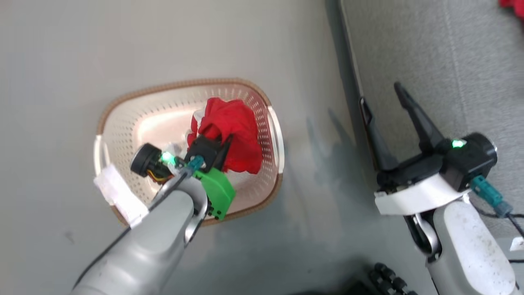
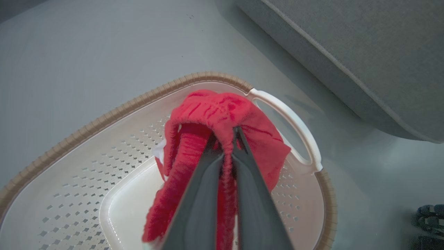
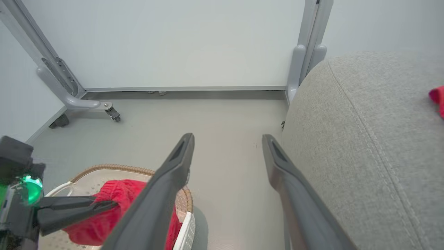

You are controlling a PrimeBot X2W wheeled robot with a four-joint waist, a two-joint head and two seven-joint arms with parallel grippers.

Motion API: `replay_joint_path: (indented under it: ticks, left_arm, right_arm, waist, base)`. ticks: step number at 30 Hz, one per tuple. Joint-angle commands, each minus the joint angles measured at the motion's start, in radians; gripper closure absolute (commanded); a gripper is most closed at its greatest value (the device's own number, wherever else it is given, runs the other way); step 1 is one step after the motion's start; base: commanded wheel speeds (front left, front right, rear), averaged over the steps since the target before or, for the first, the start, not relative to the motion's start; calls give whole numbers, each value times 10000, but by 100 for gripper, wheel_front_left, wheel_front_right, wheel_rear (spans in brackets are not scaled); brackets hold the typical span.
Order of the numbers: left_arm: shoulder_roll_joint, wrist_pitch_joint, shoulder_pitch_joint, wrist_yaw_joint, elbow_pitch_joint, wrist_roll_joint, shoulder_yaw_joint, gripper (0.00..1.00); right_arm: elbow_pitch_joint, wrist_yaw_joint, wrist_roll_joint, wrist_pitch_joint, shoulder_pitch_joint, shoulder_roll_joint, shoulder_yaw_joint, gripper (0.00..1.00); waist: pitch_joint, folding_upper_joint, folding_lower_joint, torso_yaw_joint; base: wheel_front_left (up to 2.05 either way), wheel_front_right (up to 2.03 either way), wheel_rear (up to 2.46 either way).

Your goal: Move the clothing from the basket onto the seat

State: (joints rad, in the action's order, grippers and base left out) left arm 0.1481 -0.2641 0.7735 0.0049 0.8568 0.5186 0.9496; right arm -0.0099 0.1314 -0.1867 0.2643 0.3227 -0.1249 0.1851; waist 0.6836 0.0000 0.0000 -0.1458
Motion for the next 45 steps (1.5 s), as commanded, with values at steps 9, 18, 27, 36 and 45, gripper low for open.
replay_joint_path:
  ticks: [9,18,27,36,45]
  left_arm:
    - [321,-3,-2329,556,-2378,-1100,-2070,100]
    - [207,-1,-3652,442,-4469,-2260,-3330,100]
    - [-168,-2,-4158,-11,-5934,-2922,-3758,100]
    - [-697,1,-4254,-813,-6837,-2908,-3303,100]
    - [-908,0,-3761,-1146,-7159,-2846,-2151,100]
  right_arm:
    - [645,-14,-179,1,-1484,-207,385,0]
    - [932,-12,-291,1,-2417,-239,657,0]
    - [1103,-12,-356,1,-2939,-231,904,0]
    - [1126,-12,-124,1,-2443,-253,1543,0]
    - [1153,-12,-199,1,-1692,-265,2236,0]
  waist:
    - [-4233,0,0,489]
    - [-5785,0,0,370]
    - [-6566,0,0,576]
    - [-6573,0,0,756]
    - [-6226,0,0,802]
  base:
    - [0,0,0]
    - [0,0,0]
    - [0,0,0]
    - [0,0,0]
    - [0,0,0]
